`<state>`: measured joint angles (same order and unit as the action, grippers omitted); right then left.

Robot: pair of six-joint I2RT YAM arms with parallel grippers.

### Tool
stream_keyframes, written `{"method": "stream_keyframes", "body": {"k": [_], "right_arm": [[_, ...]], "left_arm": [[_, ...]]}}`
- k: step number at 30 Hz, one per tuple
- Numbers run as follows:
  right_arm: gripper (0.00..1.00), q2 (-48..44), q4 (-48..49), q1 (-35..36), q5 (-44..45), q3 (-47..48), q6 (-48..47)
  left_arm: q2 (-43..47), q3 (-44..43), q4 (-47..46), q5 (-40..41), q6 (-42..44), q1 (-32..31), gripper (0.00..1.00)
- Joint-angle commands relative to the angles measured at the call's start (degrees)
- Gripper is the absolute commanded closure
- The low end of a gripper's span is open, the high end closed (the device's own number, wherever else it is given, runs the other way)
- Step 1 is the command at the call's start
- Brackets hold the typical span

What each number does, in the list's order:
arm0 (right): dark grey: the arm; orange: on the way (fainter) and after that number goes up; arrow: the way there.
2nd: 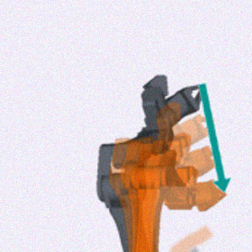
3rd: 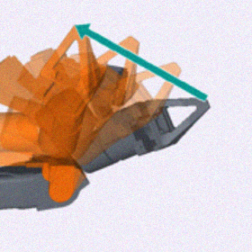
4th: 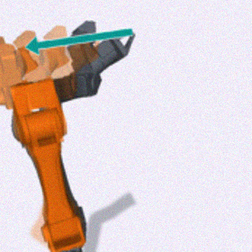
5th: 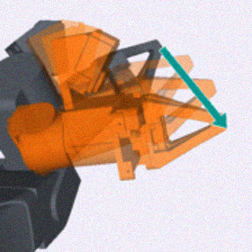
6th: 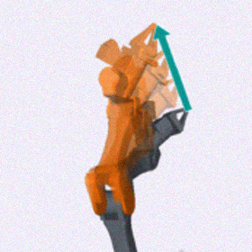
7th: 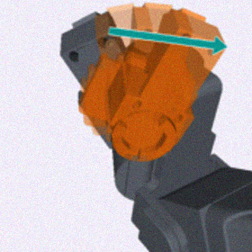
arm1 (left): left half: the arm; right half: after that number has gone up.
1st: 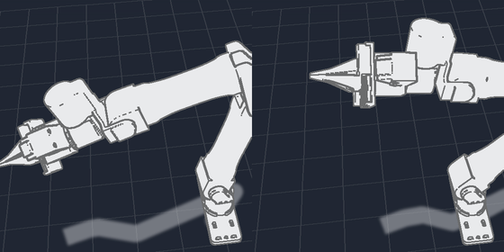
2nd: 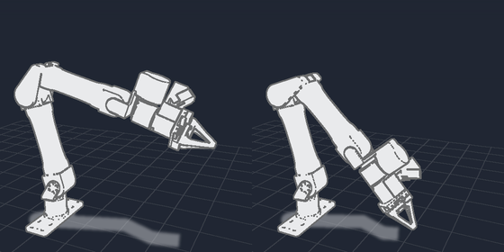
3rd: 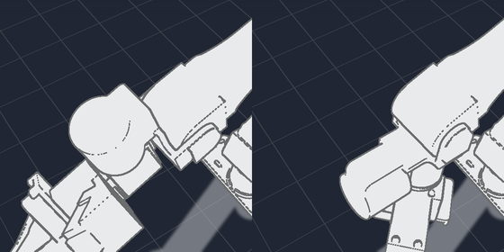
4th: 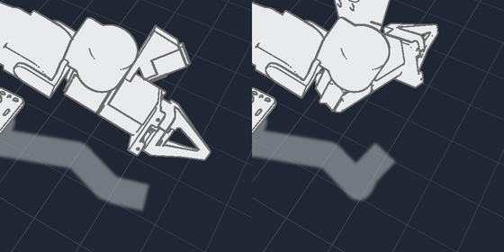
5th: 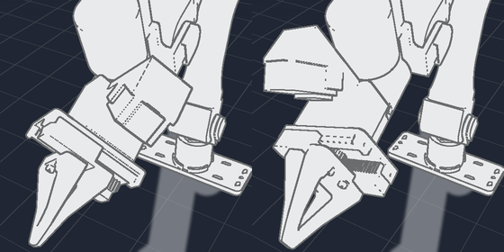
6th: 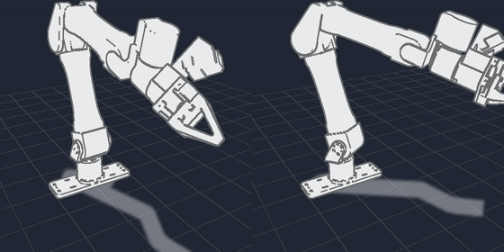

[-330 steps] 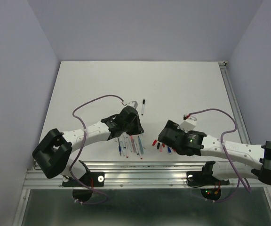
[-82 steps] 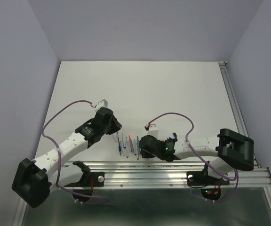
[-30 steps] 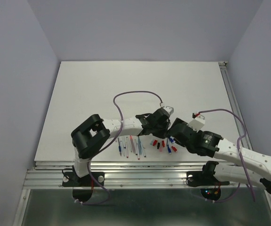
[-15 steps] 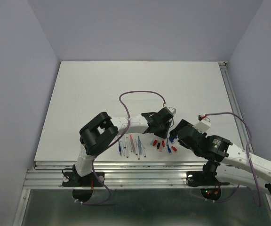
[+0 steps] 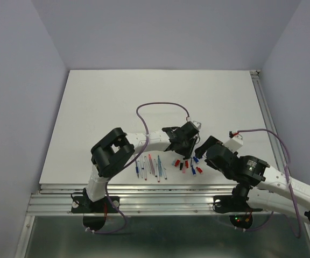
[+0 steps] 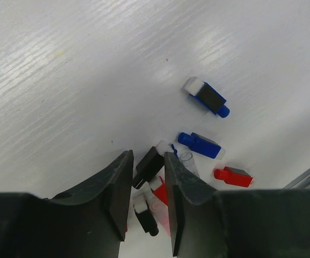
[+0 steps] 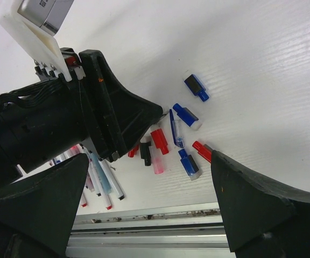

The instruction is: Open the pen caps

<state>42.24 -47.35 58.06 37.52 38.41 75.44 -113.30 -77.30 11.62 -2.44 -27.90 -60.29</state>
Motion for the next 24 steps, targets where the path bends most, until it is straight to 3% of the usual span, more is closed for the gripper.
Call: {"method": "stream_keyframes", "body": {"k": [1,4,5,6,7,14,23,24], "right_arm": [[0.00,-1.2,-0.4,-0.5,1.7,-1.1,0.2],[0.00,-1.6,-0.2,-0.4,1.9,-1.1,0.0],[0.00,-1.7,-0.2,-0.5,1.9,-1.1,-0.2],[0.00,-1.7,-0.5,-0.4,2.0,-1.1,-0.1],[0.00,-1.7,-0.6,-0.5,2.1,-0.8,-0.2],[0.00,-0.8,-2.6,-0.5,4.4,-0.6,0.6],[0.00,5.0,-10.5,-0.4,11.9,4.4,7.7],[0.00,5.4,-11.8,-0.5,12.7,4.7,8.3]], "left_arm": [[5.1,-3.4,2.6,4.1,0.7,-0.1,0.59],[7.0,-4.7,4.5,5.8,0.9,0.8,0.53],[7.6,-5.2,4.9,6.8,1.0,1.2,0.40],[8.4,-5.1,5.0,7.4,1.1,1.8,0.07],[10.4,-4.4,5.1,8.5,0.9,3.2,0.01],[26.4,7.3,3.0,11.3,-3.6,14.1,0.01],[55.2,25.8,10.2,32.8,-16.1,31.3,0.01],[59.1,28.1,11.5,38.2,-21.4,31.6,0.01]]}}
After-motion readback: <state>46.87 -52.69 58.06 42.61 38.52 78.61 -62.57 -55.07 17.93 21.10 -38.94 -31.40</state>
